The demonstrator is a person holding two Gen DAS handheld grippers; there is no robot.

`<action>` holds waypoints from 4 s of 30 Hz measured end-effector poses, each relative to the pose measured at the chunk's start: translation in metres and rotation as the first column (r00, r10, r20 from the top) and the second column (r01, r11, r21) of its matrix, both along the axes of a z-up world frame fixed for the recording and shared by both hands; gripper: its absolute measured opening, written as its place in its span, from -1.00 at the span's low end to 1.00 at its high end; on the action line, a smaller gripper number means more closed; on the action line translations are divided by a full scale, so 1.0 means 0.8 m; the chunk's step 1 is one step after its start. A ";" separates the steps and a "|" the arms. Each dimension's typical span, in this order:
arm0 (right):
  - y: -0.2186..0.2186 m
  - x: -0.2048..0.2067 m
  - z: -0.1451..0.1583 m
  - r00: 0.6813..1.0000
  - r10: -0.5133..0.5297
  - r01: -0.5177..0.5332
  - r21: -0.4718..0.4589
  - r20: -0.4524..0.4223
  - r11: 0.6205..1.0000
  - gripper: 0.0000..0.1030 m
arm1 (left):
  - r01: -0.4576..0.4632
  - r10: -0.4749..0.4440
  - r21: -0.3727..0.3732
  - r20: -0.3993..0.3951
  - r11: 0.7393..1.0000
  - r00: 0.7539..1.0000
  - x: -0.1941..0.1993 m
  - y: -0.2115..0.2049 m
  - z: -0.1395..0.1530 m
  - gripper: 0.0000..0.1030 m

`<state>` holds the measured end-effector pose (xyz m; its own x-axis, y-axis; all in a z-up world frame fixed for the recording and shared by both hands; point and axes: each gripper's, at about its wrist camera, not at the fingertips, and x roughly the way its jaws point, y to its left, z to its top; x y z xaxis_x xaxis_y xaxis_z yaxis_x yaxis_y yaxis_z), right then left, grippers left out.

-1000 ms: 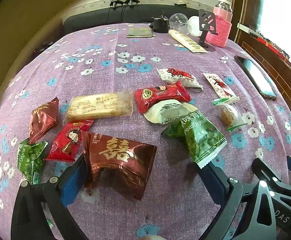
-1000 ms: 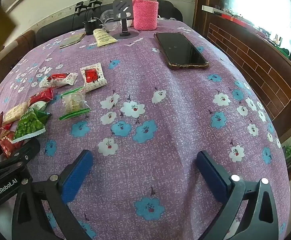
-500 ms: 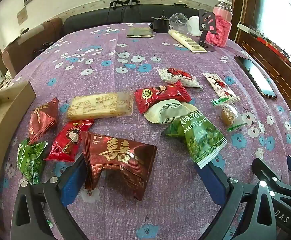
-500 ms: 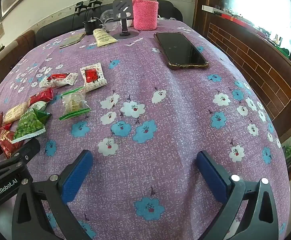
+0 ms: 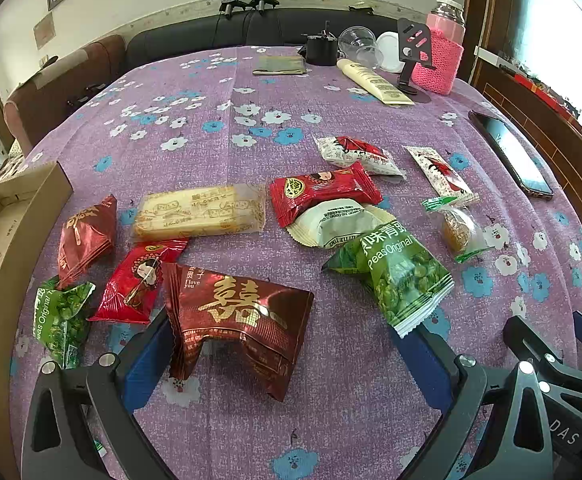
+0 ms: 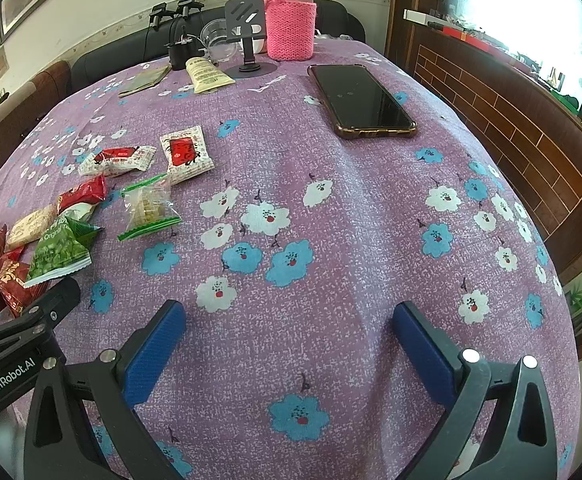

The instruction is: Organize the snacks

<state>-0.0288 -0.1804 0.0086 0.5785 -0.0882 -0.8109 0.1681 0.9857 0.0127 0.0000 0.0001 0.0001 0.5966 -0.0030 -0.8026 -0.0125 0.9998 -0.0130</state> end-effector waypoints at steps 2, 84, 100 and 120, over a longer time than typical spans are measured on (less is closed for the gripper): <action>0.000 0.000 0.000 1.000 0.000 0.000 0.000 0.000 1.000 0.99 | 0.000 0.000 0.000 0.000 1.000 1.000 0.000 0.000 0.000 0.99; 0.012 -0.074 0.004 0.989 0.099 -0.097 0.025 -0.111 0.995 1.00 | 0.055 -0.010 -0.192 0.224 0.980 0.974 -0.160 0.218 0.084 0.71; 0.090 -0.067 0.061 0.950 0.307 -0.313 0.143 0.065 0.939 0.79 | 0.023 0.055 -0.310 0.241 0.950 0.969 -0.165 0.269 0.084 0.56; 0.209 0.029 0.020 0.887 0.458 -0.459 0.230 0.061 0.859 0.16 | 0.203 -0.187 -0.241 0.089 0.949 0.978 -0.106 0.172 0.038 0.14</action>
<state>-0.0059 -0.0128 0.0247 0.5110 0.3767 -0.7727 -0.3022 0.9202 0.2488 -0.0849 0.1381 0.0305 0.6146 -0.3180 -0.7219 0.1912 0.9479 -0.2548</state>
